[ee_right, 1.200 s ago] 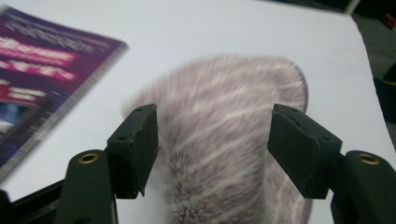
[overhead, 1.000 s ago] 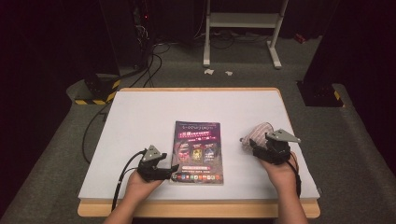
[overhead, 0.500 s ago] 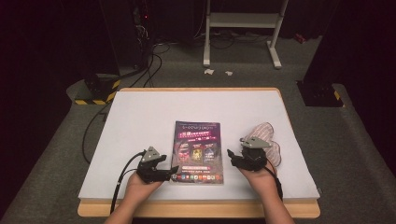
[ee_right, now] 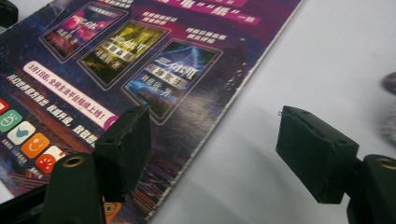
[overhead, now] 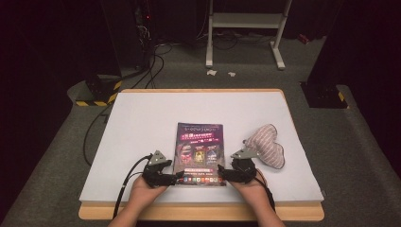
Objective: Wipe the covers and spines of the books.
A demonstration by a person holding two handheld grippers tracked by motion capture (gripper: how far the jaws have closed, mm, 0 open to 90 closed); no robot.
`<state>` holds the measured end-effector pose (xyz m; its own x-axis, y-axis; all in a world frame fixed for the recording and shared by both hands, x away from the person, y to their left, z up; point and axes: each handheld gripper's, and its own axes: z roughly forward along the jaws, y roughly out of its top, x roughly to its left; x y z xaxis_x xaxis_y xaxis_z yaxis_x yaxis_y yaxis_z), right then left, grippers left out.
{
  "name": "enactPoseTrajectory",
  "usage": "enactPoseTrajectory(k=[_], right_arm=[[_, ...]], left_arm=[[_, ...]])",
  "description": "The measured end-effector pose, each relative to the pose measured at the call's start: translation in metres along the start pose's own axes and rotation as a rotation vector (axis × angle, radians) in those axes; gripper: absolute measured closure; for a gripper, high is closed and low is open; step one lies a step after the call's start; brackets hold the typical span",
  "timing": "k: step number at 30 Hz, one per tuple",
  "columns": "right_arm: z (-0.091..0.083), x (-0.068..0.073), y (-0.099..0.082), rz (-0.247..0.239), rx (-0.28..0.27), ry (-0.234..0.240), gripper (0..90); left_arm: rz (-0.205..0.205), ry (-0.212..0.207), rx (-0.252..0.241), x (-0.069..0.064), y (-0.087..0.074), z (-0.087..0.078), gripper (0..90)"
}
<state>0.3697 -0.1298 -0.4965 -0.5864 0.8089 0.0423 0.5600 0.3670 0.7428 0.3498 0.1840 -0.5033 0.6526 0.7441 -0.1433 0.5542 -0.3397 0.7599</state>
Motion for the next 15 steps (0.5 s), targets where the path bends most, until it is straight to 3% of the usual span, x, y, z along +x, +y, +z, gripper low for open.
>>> enactPoseTrajectory(k=[6,15], right_arm=[[0.006,0.007,0.000,0.001,0.010,0.024,24.2],[0.015,0.019,0.003,0.019,0.026,0.058,22.5]], left_arm=[[0.010,0.001,0.013,-0.003,0.000,0.003,28.8],[-0.008,0.004,0.021,-0.004,0.002,0.003,31.5]])
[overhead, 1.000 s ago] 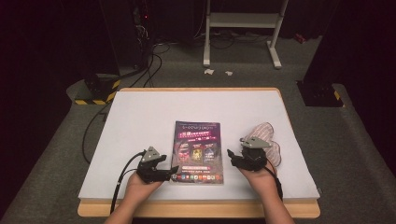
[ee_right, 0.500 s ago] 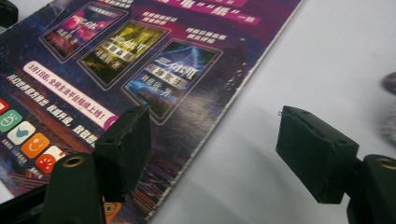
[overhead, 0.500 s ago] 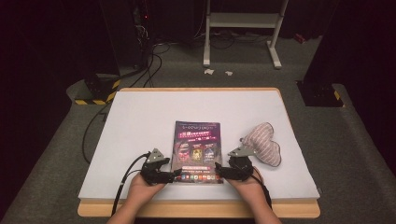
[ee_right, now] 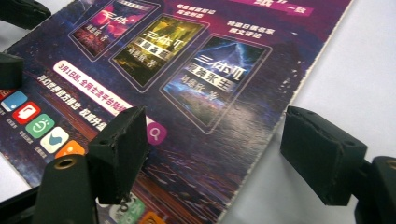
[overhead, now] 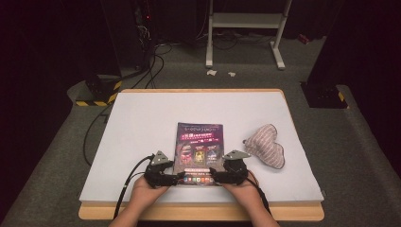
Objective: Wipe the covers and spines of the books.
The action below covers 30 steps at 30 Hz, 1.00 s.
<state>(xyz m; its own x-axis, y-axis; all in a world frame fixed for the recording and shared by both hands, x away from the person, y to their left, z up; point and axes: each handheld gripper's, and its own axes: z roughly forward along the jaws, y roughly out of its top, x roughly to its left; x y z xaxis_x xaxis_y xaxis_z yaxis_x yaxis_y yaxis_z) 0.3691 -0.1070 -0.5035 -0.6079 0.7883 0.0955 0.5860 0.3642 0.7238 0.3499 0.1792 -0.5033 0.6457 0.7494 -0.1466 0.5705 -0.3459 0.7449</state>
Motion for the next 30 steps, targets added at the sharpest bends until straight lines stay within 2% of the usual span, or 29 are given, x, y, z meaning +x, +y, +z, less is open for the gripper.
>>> enactPoseTrajectory(k=[7,10,16,21,26,30], right_arm=[[0.001,0.003,0.001,0.046,-0.002,-0.008,22.3],[0.001,0.002,0.001,0.055,-0.009,-0.008,24.9],[-0.002,-0.003,0.001,0.104,-0.031,0.020,26.7],[-0.010,0.000,0.004,0.099,-0.096,0.026,28.2],[-0.019,0.011,0.011,0.066,-0.176,0.026,28.4],[-0.024,0.021,0.014,0.035,-0.206,0.030,28.1]], left_arm=[[0.004,0.016,0.001,-0.002,0.001,0.001,34.9],[0.006,0.017,0.003,-0.002,0.001,0.001,35.4],[0.014,0.025,0.005,-0.002,0.001,0.001,35.6],[0.009,0.028,0.004,-0.003,0.001,0.000,35.8],[0.009,0.030,0.003,-0.002,0.000,-0.001,36.1],[0.016,0.035,0.003,-0.001,0.000,-0.001,36.4]])
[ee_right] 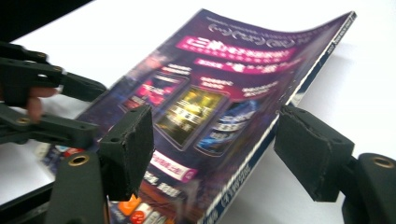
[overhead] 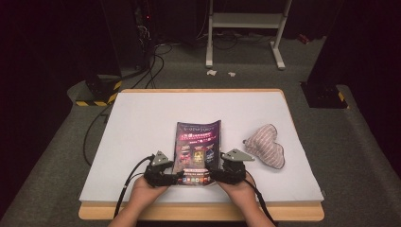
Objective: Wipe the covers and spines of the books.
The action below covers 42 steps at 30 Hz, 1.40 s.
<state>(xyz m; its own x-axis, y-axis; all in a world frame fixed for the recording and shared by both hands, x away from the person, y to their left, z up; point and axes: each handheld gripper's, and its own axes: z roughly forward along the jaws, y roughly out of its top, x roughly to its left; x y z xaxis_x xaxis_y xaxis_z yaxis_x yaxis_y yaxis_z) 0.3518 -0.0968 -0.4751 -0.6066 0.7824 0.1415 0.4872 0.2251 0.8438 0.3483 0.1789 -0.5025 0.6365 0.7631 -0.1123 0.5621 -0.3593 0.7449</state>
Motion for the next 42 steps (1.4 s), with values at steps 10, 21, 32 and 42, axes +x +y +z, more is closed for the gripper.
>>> enactPoseTrajectory(k=[10,21,32,42], right_arm=[[-0.001,0.011,0.001,-0.012,-0.006,0.029,28.1],[0.002,0.020,-0.004,-0.045,0.018,0.038,30.0],[0.004,0.023,-0.009,-0.054,0.017,0.019,31.3],[0.006,0.025,-0.015,-0.061,0.027,0.016,33.9]], left_arm=[[0.008,0.007,0.000,0.000,0.000,-0.001,36.6],[0.007,0.006,0.002,0.001,0.000,-0.001,36.5],[-0.007,0.001,0.000,0.002,0.000,-0.001,36.6],[-0.020,-0.010,-0.006,0.004,-0.001,-0.001,37.3]])
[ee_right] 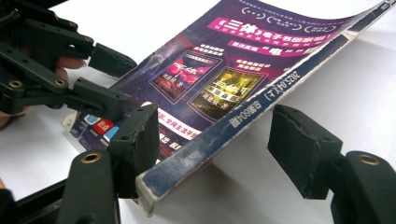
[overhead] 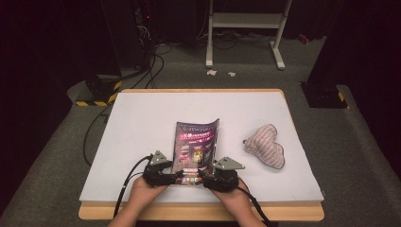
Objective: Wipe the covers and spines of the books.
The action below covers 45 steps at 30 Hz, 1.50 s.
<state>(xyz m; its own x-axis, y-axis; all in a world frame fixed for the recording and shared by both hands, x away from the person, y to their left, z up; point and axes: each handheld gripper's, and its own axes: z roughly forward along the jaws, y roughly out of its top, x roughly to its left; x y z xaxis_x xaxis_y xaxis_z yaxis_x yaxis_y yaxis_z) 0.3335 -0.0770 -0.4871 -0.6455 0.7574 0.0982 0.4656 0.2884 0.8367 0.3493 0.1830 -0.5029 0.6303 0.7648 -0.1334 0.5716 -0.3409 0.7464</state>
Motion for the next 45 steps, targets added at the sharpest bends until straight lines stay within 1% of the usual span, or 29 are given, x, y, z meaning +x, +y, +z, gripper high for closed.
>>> enactPoseTrajectory(k=[1,4,7,9,11,13,14,16,19,20,23,26,30,34,36,37,39,43,45], right_arm=[[-0.001,-0.001,0.000,0.000,-0.004,0.002,35.6],[-0.003,-0.002,0.000,0.002,-0.017,-0.016,42.1],[-0.004,-0.006,0.000,0.009,-0.028,-0.025,47.2],[-0.004,-0.012,0.000,0.033,-0.031,-0.029,51.6],[-0.004,-0.019,-0.002,0.044,-0.041,-0.043,58.1],[-0.002,-0.027,-0.004,0.068,-0.032,-0.056,62.8],[-0.001,-0.029,-0.004,0.073,-0.028,-0.062,64.3],[0.001,-0.037,-0.004,0.099,-0.026,-0.063,66.8],[0.001,-0.044,-0.001,0.118,-0.040,-0.066,70.1],[0.001,-0.048,0.001,0.118,-0.045,-0.063,71.1],[0.002,-0.056,0.007,0.114,-0.035,-0.060,73.6],[0.003,-0.065,0.014,0.150,-0.030,-0.047,76.9],[0.003,-0.068,0.023,0.145,-0.049,-0.049,81.5],[0.002,-0.066,0.030,0.121,-0.070,-0.062,83.1],[0.003,-0.066,0.033,0.106,-0.063,-0.063,82.9],[0.003,-0.066,0.034,0.090,-0.070,-0.064,82.8],[0.003,-0.066,0.035,0.077,-0.069,-0.065,82.7],[0.003,-0.065,0.037,0.067,-0.062,-0.072,82.7],[0.003,-0.065,0.038,0.058,-0.070,-0.069,83.6]], left_arm=[[0.001,0.001,0.000,0.000,0.000,0.000,37.3],[0.002,-0.004,0.000,0.000,0.000,0.000,37.3],[0.002,-0.010,-0.003,-0.001,0.000,0.001,37.6],[0.000,-0.009,-0.005,-0.001,0.000,0.001,37.8],[0.004,-0.008,-0.008,-0.001,0.000,0.002,38.1],[0.006,-0.011,-0.004,-0.001,0.001,0.002,38.0],[0.000,-0.011,-0.002,0.000,0.001,0.001,37.8],[0.003,-0.001,-0.003,0.001,0.002,0.000,37.4],[-0.010,0.006,-0.020,0.005,0.002,-0.004,37.6],[-0.008,0.009,-0.022,0.006,0.002,-0.005,37.8],[-0.015,0.014,-0.029,0.010,0.002,-0.007,38.4],[-0.018,0.017,-0.037,0.013,0.002,-0.010,39.5],[-0.027,0.028,-0.060,0.017,0.003,-0.016,41.4],[-0.028,0.033,-0.076,0.021,0.003,-0.020,43.9],[-0.024,0.031,-0.090,0.022,0.003,-0.022,46.2],[-0.022,0.031,-0.093,0.022,0.003,-0.023,47.7],[-0.020,0.032,-0.095,0.023,0.003,-0.023,47.8],[-0.012,0.034,-0.096,0.023,0.003,-0.022,48.0],[-0.014,0.038,-0.095,0.023,0.003,-0.022,45.6]])
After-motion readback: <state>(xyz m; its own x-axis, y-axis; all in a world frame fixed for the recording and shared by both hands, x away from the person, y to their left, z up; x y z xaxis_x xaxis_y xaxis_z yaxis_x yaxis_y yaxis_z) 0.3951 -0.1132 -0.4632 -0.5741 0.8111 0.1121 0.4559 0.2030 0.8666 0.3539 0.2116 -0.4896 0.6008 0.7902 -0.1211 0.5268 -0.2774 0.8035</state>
